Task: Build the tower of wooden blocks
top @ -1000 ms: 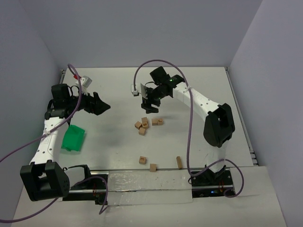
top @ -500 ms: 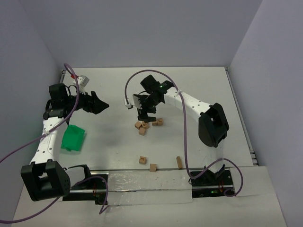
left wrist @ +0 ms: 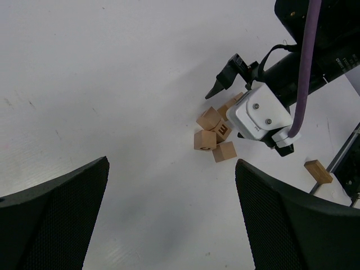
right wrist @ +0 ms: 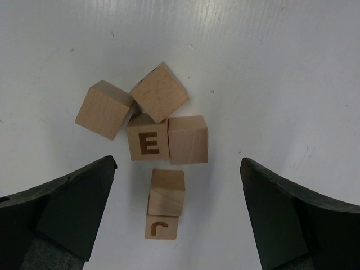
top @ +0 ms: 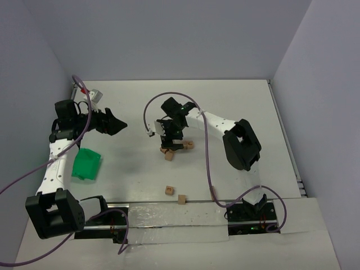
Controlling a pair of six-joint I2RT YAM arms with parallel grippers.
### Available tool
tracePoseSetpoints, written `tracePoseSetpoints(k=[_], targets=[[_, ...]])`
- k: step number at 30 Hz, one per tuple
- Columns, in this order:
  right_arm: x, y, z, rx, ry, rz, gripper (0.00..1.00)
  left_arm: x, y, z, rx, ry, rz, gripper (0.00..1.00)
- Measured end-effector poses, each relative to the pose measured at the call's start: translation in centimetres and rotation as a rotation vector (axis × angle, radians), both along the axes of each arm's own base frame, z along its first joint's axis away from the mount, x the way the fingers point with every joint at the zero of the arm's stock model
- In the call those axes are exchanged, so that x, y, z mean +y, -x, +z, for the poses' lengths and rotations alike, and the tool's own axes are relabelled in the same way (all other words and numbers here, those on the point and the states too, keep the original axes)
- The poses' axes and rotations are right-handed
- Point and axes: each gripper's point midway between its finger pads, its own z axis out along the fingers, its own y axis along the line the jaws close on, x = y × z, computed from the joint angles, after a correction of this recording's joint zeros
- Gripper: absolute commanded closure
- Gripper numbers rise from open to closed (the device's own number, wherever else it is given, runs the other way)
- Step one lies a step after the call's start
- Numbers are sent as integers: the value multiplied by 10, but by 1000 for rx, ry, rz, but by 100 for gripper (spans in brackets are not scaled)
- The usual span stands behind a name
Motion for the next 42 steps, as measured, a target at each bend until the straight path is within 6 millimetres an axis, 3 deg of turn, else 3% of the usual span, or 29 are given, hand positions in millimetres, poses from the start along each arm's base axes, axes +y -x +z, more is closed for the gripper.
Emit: tracePoseSetpoints(k=[16, 25, 30, 39, 42], targets=[[0, 15, -30, 23, 56, 11, 0, 7, -2, -3, 4, 7, 7, 1], [-1, 10, -45, 13, 82, 6, 4, 10, -3, -3, -1, 2, 11, 1], [-2, 9, -51, 15, 94, 3, 13, 11, -3, -4, 0, 4, 12, 1], [0, 7, -51, 11, 90, -8, 44, 13, -3, -6, 5, 9, 13, 1], [0, 7, -51, 13, 88, -15, 49, 14, -3, -6, 4, 10, 15, 1]])
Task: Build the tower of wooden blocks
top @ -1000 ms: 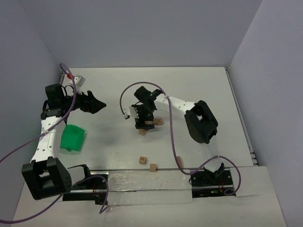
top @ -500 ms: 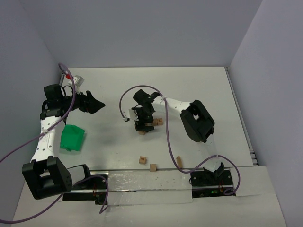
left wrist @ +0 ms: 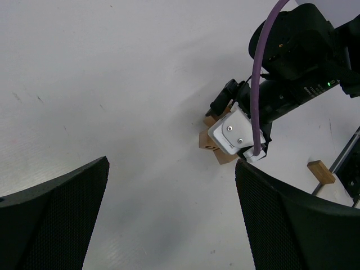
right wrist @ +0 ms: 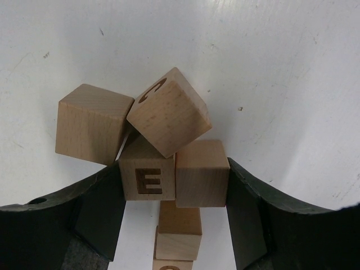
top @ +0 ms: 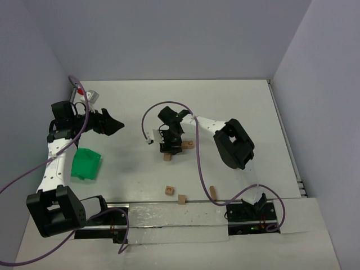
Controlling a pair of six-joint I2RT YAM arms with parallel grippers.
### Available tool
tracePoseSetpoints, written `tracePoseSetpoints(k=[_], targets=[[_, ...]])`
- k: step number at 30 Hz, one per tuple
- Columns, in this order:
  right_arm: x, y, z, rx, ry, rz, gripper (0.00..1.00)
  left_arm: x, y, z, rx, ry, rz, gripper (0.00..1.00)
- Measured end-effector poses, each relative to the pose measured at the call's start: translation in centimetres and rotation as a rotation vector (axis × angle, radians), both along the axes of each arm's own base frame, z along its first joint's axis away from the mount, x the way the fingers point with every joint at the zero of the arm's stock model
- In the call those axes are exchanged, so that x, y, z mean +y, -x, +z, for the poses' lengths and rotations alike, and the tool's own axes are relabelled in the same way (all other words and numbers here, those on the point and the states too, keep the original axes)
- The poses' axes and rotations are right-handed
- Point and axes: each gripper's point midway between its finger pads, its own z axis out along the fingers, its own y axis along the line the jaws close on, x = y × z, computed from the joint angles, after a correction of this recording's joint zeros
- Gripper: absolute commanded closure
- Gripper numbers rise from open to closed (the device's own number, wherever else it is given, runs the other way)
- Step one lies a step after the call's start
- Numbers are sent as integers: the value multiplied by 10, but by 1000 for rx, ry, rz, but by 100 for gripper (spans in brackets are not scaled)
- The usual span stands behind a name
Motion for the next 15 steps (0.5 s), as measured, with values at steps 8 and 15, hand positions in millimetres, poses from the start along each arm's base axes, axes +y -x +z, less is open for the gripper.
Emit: tracePoseSetpoints(k=[8, 15], targets=[[3, 0, 1, 6, -12, -13, 53, 4, 0, 0, 0, 3, 9, 1], [11, 0, 16, 37, -81, -59, 58, 11, -2, 0, 1, 6, 31, 1]])
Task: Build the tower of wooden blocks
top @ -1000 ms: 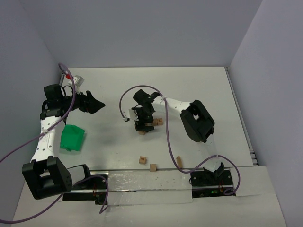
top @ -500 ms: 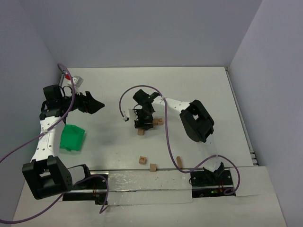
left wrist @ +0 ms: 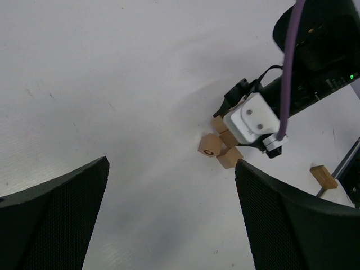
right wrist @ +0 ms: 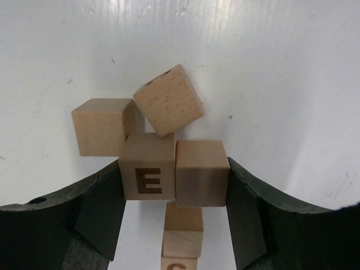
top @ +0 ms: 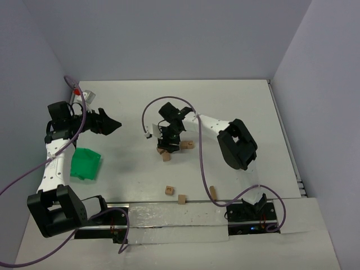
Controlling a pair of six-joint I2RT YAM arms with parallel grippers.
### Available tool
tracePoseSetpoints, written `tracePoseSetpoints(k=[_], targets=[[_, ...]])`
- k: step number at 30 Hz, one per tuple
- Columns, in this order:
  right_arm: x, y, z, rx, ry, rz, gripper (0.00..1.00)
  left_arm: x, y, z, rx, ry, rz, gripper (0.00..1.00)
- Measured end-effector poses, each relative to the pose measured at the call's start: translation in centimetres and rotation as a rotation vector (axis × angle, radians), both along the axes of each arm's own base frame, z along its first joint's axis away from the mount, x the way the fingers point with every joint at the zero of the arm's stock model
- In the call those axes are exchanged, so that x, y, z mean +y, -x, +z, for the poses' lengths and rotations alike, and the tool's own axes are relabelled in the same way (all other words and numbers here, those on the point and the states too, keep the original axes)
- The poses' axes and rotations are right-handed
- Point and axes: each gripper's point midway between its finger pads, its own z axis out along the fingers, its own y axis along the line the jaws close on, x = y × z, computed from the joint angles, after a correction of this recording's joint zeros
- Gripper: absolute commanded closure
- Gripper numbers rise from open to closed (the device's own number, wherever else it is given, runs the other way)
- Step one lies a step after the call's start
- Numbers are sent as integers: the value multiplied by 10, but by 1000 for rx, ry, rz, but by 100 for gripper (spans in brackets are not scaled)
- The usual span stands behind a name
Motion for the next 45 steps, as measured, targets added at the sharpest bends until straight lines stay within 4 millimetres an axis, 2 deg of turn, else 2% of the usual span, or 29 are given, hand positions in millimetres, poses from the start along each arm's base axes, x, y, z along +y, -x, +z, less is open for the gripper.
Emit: tracePoseSetpoints(k=[3, 9, 14, 17, 20, 23, 27, 29, 32, 35, 39, 45], targets=[[4, -2, 22, 7, -67, -36, 59, 1, 0, 0, 0, 2, 1, 2], [15, 2, 95, 92, -288, -142, 62, -5, 15, 2, -40, 4, -21, 2], [30, 16, 149, 323, -514, -239, 65, -12, 35, 12, -155, -35, -63, 4], [33, 20, 172, 501, -637, -338, 68, -15, 44, 15, -241, -75, -85, 4], [29, 22, 184, 721, -738, -482, 76, -17, 55, 20, -367, -155, -115, 4], [30, 13, 197, 940, -828, -629, 81, -26, 70, 29, -520, -245, -176, 5], [29, -1, 229, 1184, -953, -715, 81, -44, 83, 42, -646, -276, -268, 8], [28, -1, 244, 1269, -994, -715, 81, -55, 85, 45, -659, -252, -304, 8], [27, 7, 265, 1343, -1029, -679, 80, -86, 92, 52, -691, -194, -401, 8], [28, 15, 281, 1391, -1050, -646, 80, -105, 95, 57, -682, -134, -448, 9], [33, 28, 288, 1442, -1041, -624, 80, -118, 84, 63, -652, -78, -452, 12], [43, 46, 283, 1495, -997, -613, 80, -127, 78, 69, -652, -58, -447, 12]])
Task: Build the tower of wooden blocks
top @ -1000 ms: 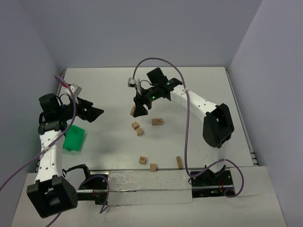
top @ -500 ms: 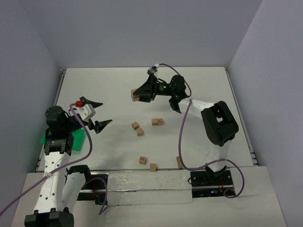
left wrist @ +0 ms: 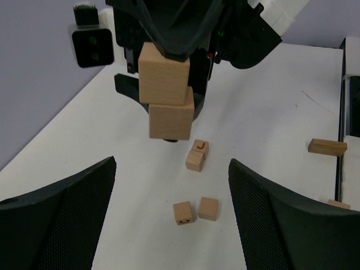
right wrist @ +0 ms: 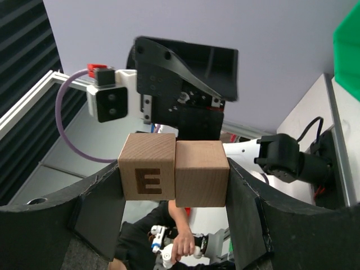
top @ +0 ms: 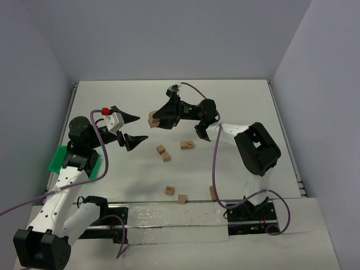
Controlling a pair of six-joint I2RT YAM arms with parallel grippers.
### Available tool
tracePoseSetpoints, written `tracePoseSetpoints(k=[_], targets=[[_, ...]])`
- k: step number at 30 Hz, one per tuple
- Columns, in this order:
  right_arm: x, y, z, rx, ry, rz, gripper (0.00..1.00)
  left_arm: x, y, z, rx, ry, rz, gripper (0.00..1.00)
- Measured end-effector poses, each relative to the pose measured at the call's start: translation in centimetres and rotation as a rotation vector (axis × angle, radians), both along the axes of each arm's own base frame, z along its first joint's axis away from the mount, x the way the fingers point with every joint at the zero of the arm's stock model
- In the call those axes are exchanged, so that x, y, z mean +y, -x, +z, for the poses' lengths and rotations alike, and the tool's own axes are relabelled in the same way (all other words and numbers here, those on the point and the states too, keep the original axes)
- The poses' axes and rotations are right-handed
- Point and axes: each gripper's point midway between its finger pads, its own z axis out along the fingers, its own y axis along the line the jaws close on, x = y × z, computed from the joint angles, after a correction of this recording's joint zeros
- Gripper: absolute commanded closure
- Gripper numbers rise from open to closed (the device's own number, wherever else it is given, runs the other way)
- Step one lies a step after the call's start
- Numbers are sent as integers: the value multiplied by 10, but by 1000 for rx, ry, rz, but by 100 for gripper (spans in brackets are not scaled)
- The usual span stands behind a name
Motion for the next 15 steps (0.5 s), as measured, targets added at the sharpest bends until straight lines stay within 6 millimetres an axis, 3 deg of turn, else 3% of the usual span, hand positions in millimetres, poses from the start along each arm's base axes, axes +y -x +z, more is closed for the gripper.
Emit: tracePoseSetpoints(k=[7, 15], targets=[[9, 11, 0, 25, -5, 20, 81, -3, -5, 15, -43, 2, 16, 11], [14, 11, 3, 38, -20, 6, 80, -8, -13, 13, -27, -3, 22, 15]])
